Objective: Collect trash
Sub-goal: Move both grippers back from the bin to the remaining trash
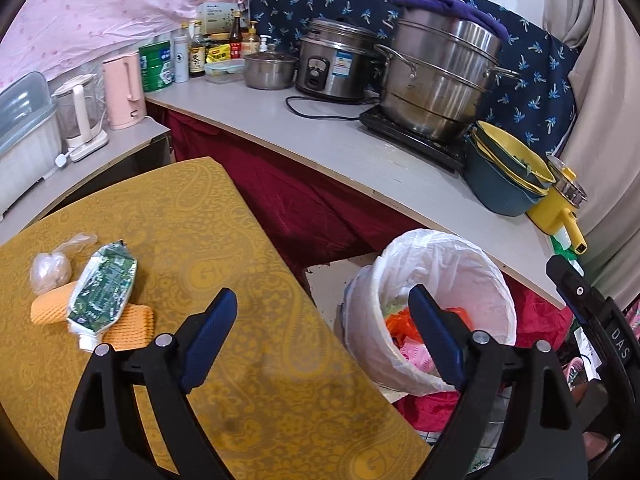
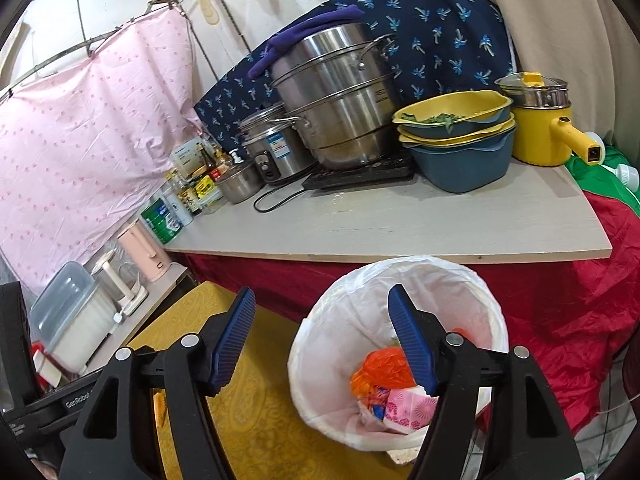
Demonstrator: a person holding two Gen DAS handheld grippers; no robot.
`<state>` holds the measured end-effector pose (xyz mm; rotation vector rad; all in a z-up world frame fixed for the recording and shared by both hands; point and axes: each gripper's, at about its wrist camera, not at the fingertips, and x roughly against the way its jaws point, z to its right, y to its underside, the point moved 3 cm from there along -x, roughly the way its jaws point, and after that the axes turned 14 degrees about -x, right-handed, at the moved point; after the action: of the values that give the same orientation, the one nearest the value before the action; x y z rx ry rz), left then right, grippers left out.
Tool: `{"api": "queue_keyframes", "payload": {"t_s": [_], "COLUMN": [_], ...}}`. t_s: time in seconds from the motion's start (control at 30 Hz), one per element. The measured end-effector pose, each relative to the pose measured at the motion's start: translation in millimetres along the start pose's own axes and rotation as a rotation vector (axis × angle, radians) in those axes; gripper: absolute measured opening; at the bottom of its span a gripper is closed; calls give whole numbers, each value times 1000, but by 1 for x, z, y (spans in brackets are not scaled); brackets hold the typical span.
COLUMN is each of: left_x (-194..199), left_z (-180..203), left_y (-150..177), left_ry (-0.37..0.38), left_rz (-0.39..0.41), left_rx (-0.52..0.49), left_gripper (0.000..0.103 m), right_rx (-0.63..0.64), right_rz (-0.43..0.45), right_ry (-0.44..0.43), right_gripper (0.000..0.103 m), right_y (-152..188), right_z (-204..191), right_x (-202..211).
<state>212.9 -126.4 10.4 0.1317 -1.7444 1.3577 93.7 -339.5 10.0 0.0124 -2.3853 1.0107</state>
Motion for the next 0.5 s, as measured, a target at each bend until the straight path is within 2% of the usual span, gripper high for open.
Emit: {"api": "queue_keyframes", "payload": {"t_s": [0.5], "left_x": [45], "left_z": [-69], "left_y": [28], "left_ry": [-114], "left_rz": [44], "left_rx": [49], "left_gripper": [83], "right_rx": [99], "right_rz": [-92], "right_ry": [-78], "right_gripper": [67], "right_y": [53], "right_z": [-75], "right_x": [1]}}
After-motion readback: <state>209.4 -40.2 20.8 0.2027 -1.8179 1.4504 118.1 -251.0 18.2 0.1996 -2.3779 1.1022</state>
